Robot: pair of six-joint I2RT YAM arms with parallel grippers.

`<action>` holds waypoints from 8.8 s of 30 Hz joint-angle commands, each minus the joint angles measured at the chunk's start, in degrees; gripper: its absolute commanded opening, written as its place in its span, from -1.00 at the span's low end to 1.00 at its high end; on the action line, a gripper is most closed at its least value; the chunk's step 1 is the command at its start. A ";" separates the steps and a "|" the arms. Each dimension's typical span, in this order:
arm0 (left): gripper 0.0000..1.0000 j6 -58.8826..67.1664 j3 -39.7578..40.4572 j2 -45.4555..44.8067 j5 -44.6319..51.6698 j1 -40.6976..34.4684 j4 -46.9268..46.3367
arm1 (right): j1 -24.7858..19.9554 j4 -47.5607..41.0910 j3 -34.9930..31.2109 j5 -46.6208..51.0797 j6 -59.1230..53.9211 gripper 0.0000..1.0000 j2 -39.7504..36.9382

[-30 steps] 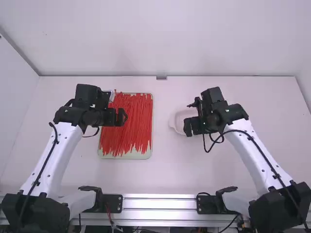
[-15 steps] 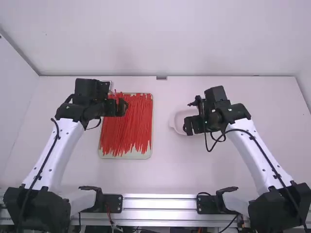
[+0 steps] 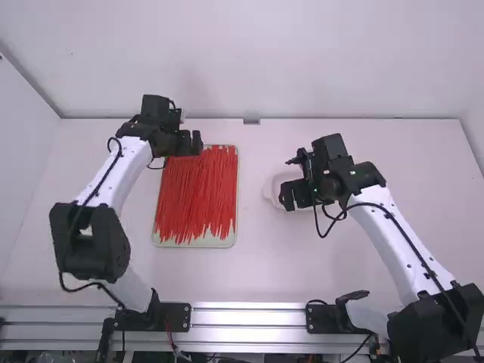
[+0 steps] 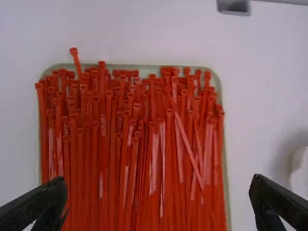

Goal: Fasten the cable tie

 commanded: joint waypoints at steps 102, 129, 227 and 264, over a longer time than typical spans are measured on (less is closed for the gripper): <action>-0.47 7.06 -11.63 16.83 1.70 -0.61 23.15 | -2.51 -0.61 1.36 -2.03 -0.02 0.96 0.44; -0.59 7.06 -11.45 17.31 1.53 -2.16 23.41 | -2.43 0.61 1.38 -2.03 -0.04 0.96 0.44; -0.96 -8.00 -26.10 -37.35 7.58 -4.20 15.58 | -0.37 9.73 1.38 -23.96 -4.42 0.96 0.44; -0.96 -26.62 -27.36 -36.89 4.81 -20.83 42.25 | 11.74 35.39 1.38 -20.44 7.69 -0.15 0.44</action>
